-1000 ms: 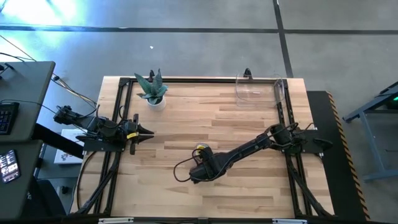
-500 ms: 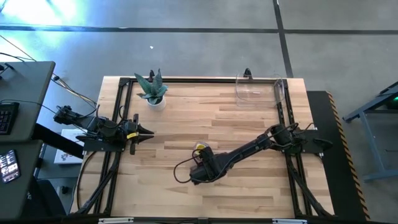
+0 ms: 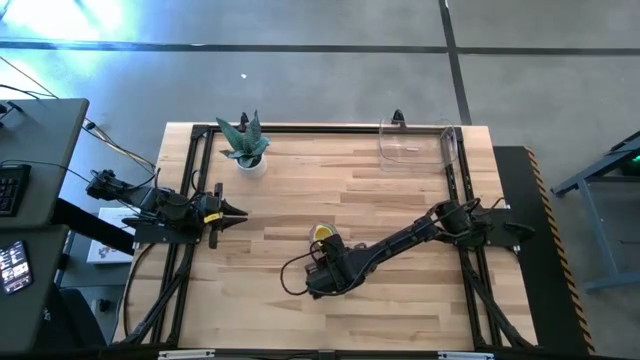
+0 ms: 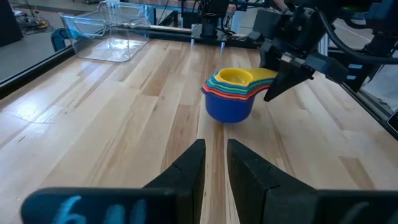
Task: Nest measuring cups in basket
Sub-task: Put the nested measuring cups into the transparent bin
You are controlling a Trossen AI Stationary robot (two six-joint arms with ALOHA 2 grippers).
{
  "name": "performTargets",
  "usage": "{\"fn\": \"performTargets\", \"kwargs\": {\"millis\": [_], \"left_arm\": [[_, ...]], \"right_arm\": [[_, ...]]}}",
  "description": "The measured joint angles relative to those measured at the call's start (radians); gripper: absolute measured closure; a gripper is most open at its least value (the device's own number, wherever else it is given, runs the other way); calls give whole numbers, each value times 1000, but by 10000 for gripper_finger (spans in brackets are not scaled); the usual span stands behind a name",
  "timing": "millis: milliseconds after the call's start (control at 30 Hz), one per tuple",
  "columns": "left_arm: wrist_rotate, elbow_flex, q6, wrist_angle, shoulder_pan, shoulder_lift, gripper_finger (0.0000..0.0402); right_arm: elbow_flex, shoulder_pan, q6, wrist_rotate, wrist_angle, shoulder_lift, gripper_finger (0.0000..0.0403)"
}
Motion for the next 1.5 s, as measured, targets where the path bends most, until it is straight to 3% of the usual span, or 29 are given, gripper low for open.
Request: {"fn": "performTargets", "kwargs": {"millis": [500, 1067, 1200, 1500], "left_arm": [[0, 0, 0, 0, 0, 0, 344], [0, 0, 0, 0, 0, 0, 344], [0, 0, 0, 0, 0, 0, 344], [0, 0, 0, 0, 0, 0, 344]], "right_arm": [[2, -69, -9, 88, -116, -79, 279], [-14, -214, -136, 203, -390, -295, 280], [-121, -265, -188, 217, -352, -401, 280], [-520, -391, -357, 193, -102, -737, 280]]}}
